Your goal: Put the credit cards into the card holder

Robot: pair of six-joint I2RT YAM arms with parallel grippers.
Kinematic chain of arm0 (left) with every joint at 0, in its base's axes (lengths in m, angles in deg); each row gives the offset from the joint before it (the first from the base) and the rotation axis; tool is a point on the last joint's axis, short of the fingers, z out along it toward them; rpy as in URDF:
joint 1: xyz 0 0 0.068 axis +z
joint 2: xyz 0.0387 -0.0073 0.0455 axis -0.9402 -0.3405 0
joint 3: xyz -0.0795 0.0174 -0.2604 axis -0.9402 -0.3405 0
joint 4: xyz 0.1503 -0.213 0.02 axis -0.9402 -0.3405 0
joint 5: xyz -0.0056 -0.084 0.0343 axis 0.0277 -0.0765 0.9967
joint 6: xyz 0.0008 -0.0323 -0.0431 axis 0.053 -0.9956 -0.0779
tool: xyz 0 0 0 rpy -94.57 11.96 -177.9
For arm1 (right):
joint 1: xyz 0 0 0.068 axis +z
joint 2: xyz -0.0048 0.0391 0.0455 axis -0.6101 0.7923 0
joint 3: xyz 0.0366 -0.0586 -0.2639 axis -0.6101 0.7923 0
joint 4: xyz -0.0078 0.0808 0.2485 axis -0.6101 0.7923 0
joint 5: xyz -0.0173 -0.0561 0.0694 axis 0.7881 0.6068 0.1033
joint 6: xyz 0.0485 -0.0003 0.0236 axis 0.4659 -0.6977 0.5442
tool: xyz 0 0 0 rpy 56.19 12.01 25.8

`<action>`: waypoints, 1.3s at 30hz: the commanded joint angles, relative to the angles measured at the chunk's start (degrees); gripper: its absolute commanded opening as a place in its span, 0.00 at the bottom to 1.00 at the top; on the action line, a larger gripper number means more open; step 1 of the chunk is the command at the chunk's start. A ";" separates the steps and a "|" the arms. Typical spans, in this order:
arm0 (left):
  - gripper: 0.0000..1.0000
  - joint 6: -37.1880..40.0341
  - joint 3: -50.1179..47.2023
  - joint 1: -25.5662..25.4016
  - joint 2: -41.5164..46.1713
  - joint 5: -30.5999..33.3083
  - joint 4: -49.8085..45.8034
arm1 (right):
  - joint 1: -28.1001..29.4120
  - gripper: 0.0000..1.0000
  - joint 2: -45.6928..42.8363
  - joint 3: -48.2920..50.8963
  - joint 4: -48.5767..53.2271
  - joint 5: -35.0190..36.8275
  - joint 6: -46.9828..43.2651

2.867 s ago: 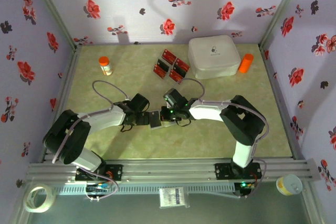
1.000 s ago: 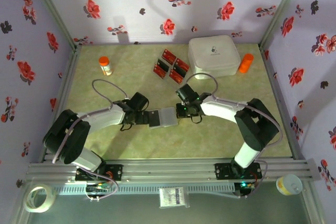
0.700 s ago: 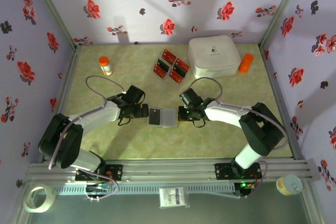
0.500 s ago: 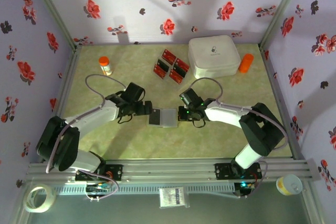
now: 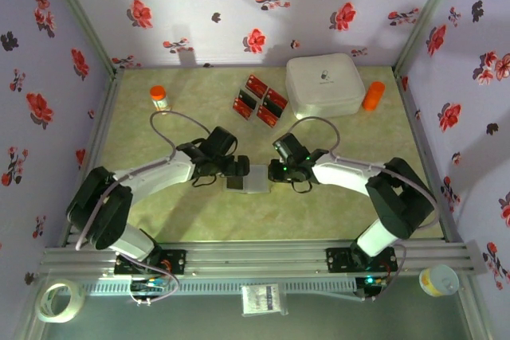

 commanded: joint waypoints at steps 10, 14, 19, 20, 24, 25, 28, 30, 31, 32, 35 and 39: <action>1.00 -1.02 -3.00 -0.94 -2.21 2.67 2.71 | -0.25 0.12 -3.08 -3.26 -2.80 -4.06 4.06; 1.00 -1.07 -3.49 -1.11 -2.74 2.89 3.35 | -0.09 0.06 0.37 -4.39 -4.93 -5.02 5.85; 1.00 -0.80 -3.53 -1.34 -3.02 3.28 3.38 | -0.07 0.02 4.78 -5.61 -7.01 -6.47 6.56; 1.00 -0.64 -3.45 -1.32 -3.13 3.35 3.35 | -0.09 0.01 5.64 -5.90 -6.99 -6.68 6.40; 1.00 -0.20 -3.16 -1.39 -3.25 3.54 3.25 | -0.08 0.00 8.42 -6.76 -6.28 -6.79 5.34; 1.00 -0.19 -3.17 -1.49 -3.21 3.54 3.29 | -0.14 0.00 8.98 -6.80 -6.14 -6.86 5.01; 1.00 0.23 -3.14 -1.78 -2.94 3.66 3.60 | -0.08 0.00 10.79 -6.76 -6.06 -6.93 4.46; 1.00 0.62 -3.27 -2.10 -2.69 3.63 4.06 | -0.11 0.00 12.02 -6.79 -6.33 -7.53 4.35; 1.00 0.71 -3.27 -2.22 -2.65 3.64 4.33 | -0.08 0.00 12.54 -6.70 -6.62 -7.94 4.32; 1.00 0.78 -3.27 -2.34 -2.58 3.66 4.48 | -0.08 0.00 13.03 -6.55 -7.03 -8.32 4.49; 1.00 1.35 -3.27 -2.74 -2.60 3.63 5.03 | -0.03 0.00 13.64 -5.89 -8.86 -9.37 5.45; 1.00 1.70 -3.44 -3.21 -2.96 3.63 5.58 | 0.17 0.00 13.80 -5.27 -10.91 -10.34 6.81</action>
